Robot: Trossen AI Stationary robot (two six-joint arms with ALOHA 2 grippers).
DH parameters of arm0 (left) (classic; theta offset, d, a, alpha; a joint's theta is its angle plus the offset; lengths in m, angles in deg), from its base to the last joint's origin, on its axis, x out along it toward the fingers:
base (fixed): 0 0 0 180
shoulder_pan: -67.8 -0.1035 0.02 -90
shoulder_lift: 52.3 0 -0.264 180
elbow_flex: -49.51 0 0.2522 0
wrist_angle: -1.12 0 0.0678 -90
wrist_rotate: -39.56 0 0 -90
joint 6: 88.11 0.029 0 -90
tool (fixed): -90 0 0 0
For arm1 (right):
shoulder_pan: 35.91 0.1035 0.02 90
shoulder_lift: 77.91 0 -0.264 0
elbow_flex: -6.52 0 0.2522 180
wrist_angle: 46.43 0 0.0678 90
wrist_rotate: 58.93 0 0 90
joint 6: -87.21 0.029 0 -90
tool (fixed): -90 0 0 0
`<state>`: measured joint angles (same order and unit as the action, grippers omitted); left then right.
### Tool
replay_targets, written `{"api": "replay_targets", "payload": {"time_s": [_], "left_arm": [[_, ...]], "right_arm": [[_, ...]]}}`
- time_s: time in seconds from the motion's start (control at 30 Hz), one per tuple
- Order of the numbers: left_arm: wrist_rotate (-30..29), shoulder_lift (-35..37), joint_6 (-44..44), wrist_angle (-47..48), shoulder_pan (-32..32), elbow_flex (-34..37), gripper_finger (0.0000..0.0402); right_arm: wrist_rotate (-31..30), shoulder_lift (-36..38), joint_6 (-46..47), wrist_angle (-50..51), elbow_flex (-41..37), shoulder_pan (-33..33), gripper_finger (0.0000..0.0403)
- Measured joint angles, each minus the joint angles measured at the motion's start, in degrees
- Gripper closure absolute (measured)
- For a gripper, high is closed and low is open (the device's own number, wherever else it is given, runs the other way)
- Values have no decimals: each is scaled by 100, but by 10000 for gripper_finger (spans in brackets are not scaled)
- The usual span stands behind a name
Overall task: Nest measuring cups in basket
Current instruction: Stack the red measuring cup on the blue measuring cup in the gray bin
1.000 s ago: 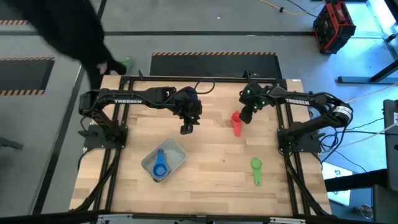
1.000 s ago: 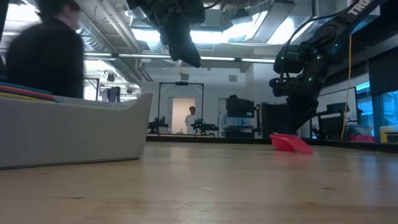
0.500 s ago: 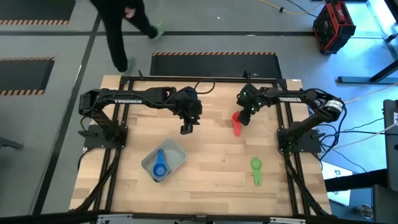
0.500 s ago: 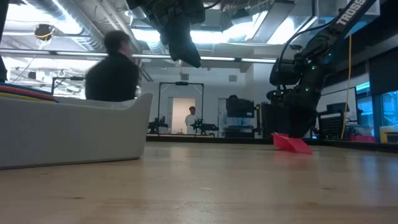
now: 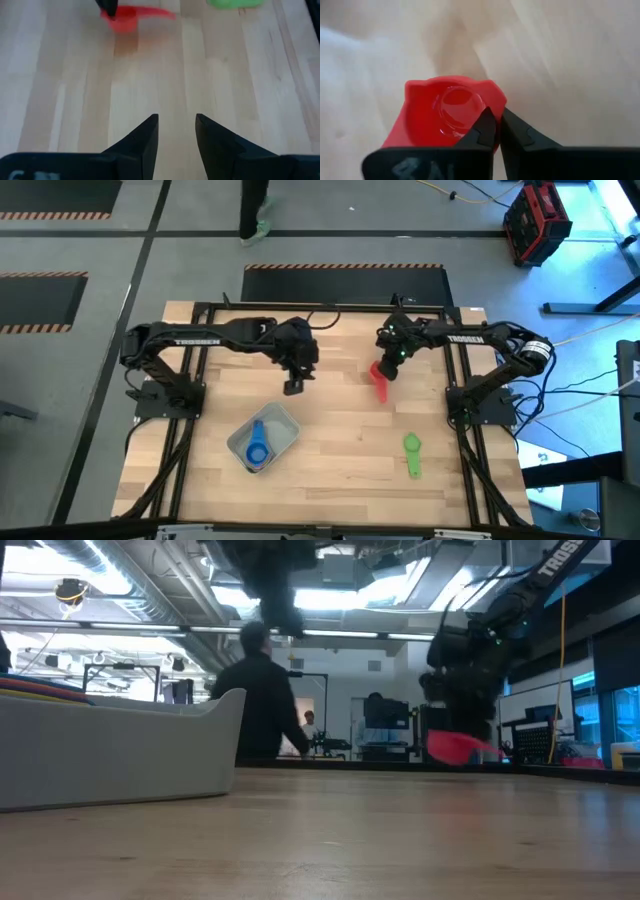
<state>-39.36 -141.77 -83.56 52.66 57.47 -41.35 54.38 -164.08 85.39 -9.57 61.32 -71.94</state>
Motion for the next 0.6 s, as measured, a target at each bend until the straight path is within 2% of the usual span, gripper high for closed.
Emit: {"api": "replay_targets", "payload": {"time_s": [0.07,0.2,0.43,0.6], "left_arm": [[2,138,4,465,3,15,278],[17,294,108,686,64,13,278],[58,289,206,214,356,7,278],[60,243,411,-471,616,11,278]], "right_arm": [[195,1,-146,-10,219,128,390],[627,0,-499,-21,853,450,391],[1642,-54,-1807,208,2044,959,391],[2408,-96,-2559,227,2391,1279,391]]}}
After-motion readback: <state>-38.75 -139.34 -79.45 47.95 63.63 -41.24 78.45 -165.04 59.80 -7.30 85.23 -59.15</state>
